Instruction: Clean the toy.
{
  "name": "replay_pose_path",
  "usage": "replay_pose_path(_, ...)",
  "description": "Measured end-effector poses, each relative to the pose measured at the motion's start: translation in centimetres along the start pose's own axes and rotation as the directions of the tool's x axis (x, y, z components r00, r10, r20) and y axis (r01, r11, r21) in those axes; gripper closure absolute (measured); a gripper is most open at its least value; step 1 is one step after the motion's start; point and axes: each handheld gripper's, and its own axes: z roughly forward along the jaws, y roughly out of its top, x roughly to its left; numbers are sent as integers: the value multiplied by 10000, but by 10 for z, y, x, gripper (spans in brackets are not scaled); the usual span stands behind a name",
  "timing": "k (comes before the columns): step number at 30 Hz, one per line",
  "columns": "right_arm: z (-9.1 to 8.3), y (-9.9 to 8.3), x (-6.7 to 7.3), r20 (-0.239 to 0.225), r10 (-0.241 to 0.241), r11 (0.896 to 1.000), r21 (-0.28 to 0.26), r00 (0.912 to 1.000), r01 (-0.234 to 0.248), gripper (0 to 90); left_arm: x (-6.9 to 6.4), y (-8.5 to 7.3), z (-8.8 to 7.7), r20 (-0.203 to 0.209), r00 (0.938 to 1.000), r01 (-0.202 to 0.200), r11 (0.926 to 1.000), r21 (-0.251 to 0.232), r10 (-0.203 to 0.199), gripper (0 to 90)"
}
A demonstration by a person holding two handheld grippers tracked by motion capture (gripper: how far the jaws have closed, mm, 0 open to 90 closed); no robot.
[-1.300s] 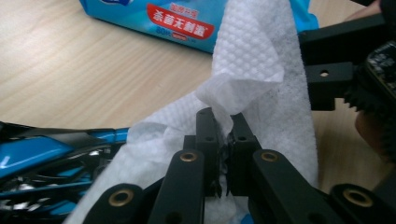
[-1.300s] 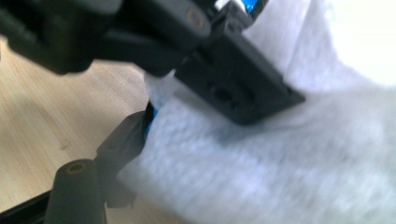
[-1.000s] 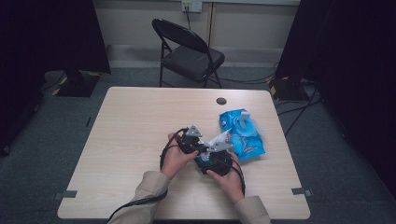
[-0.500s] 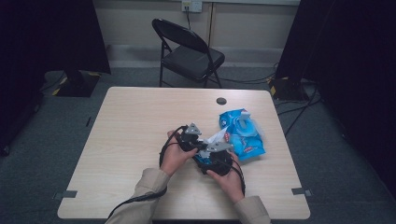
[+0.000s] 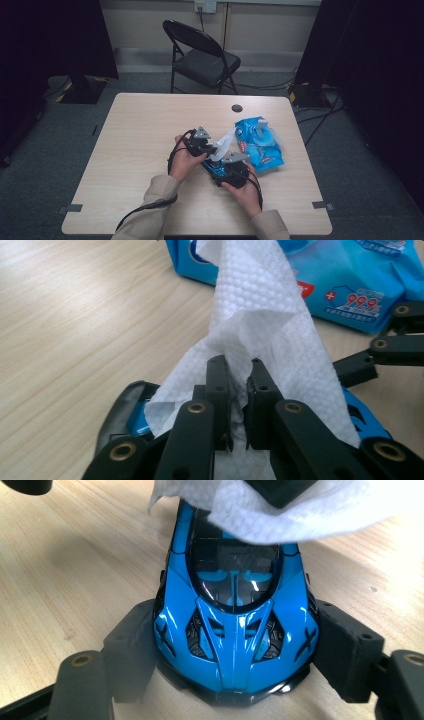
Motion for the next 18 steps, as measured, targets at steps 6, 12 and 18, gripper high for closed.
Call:
replay_pose_path(6, 0, 0, 0, 8, -12, 10000, -6, 10000, 12, 260, 3, 2, 1, -89, 9997, -223, 9997, 88, 223, 832)
replay_pose_path(12, 0, 0, 0, -2, -3, 10000, -4, 10000, 3, 260, 8, 0, -1, -212, 9998, -34, 10000, -29, 33, 831)
replay_pose_path(18, 0, 0, 0, 0, -3, 10000, -5, 10000, 3, 260, 16, -4, -4, -448, 9990, 95, 10000, -4, -95, 832)
